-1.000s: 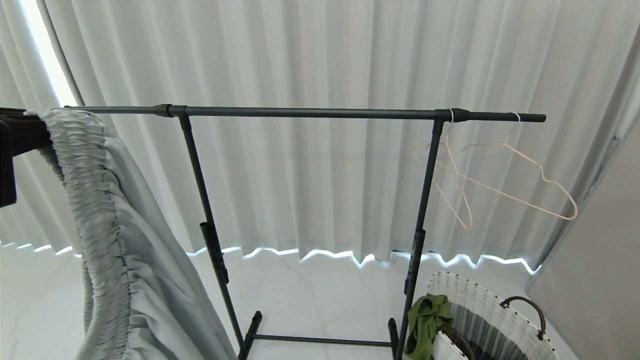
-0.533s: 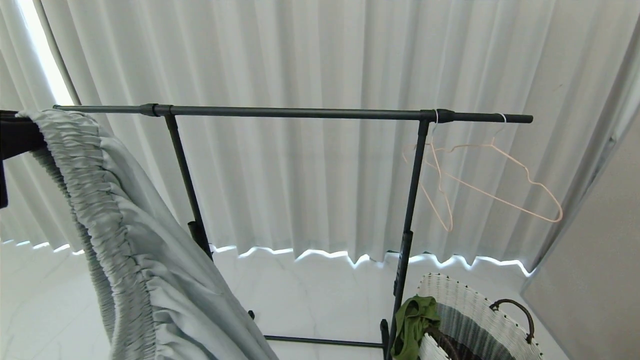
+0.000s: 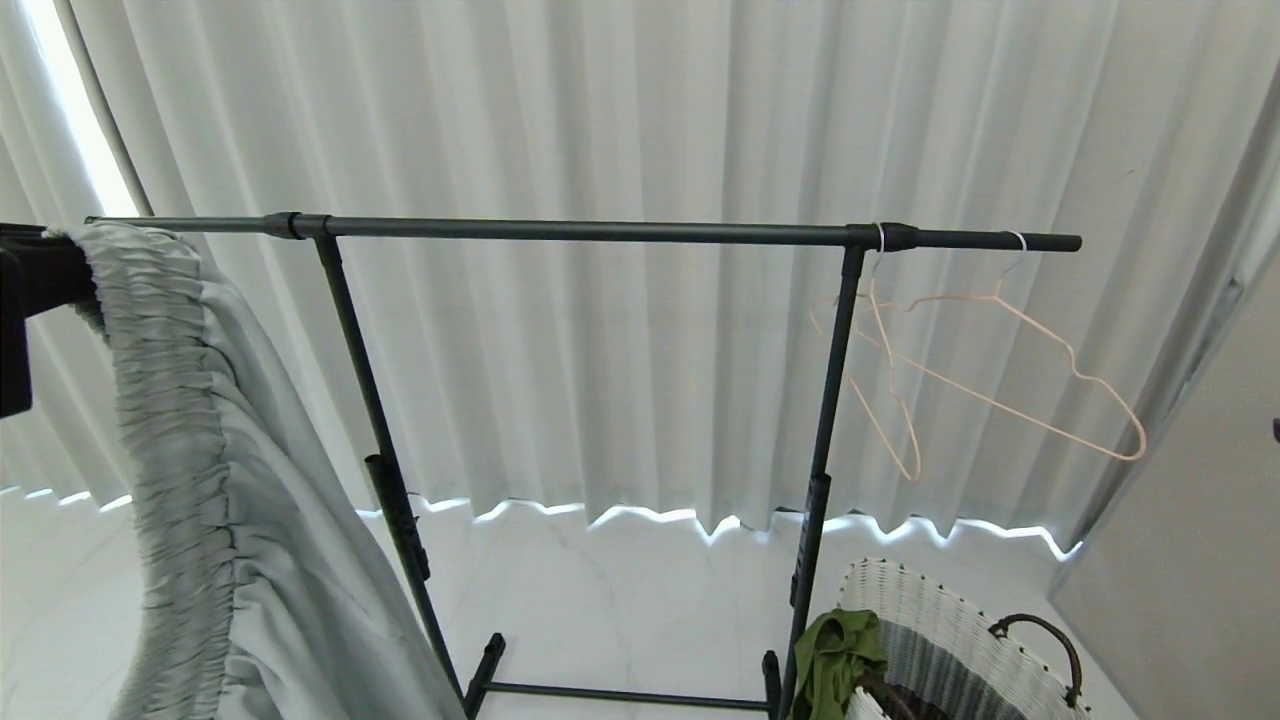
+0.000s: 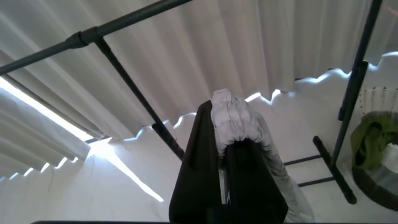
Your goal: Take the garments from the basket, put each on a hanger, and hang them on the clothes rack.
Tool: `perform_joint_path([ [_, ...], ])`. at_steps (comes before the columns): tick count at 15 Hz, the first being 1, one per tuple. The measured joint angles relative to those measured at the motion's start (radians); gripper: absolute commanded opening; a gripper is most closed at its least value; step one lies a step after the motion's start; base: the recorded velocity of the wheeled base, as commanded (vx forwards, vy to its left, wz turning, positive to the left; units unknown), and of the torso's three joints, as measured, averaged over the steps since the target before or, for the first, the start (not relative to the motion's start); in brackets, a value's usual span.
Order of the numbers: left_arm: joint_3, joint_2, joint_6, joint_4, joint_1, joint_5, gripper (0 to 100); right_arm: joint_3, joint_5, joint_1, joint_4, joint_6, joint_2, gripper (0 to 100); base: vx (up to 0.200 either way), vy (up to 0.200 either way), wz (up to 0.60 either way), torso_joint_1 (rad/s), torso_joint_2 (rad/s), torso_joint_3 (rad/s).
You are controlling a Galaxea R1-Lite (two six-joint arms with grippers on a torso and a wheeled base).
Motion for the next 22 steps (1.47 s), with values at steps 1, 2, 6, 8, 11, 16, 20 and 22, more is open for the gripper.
perform_joint_path([
  [1, 0.0, 0.001, -0.001, 0.001, 0.002, 0.0, 0, 0.0, 0.0, 0.0, 0.0, 0.0, 0.009, 100, 0.2, 0.0, 0.0, 0.002, 0.0, 0.007],
  [2, 0.001, 0.001, -0.001, 0.0, 0.003, 0.0, 0, 0.0, 0.0, -0.001, 0.0, 0.001, 0.019, 100, 0.2, 0.0, 0.0, 0.002, 0.0, 0.002],
  [6, 0.003, 0.004, -0.004, 0.0, 0.006, -0.001, 0, 0.0, 0.013, -0.001, 0.0, 0.003, 0.053, 100, 0.2, 0.0, 0.0, 0.002, 0.0, -0.001],
  [8, 0.004, 0.007, -0.004, 0.0, 0.006, -0.001, 0, 0.002, 0.029, -0.012, -0.001, 0.005, 0.07, 100, 0.2, 0.0, 0.0, 0.002, 0.0, 0.005],
  [11, 0.029, 0.006, -0.007, 0.0, 0.008, -0.001, 0, 0.003, 0.091, -0.065, -0.003, 0.006, 0.107, 100, 0.067, 0.0, 0.0, -0.001, 0.0, -0.001],
  [16, 0.079, 0.006, -0.004, -0.076, 0.03, -0.001, 0, -0.007, 0.18, -0.219, -0.127, 0.0, 0.265, 100, 0.0, 0.0, 0.0, 0.0, 0.0, 0.0],
  [20, 0.146, -0.004, -0.002, -0.136, 0.046, -0.001, 0, -0.079, 0.279, -0.314, -0.165, -0.011, 0.449, 100, 0.0, 0.0, 0.0, 0.0, 0.0, 0.0],
  [22, 0.156, -0.015, 0.0, -0.138, 0.055, -0.001, 0, -0.138, 0.334, -0.356, -0.168, -0.046, 0.541, 100, 0.0, 0.0, 0.0, 0.0, 0.0, 0.0],
])
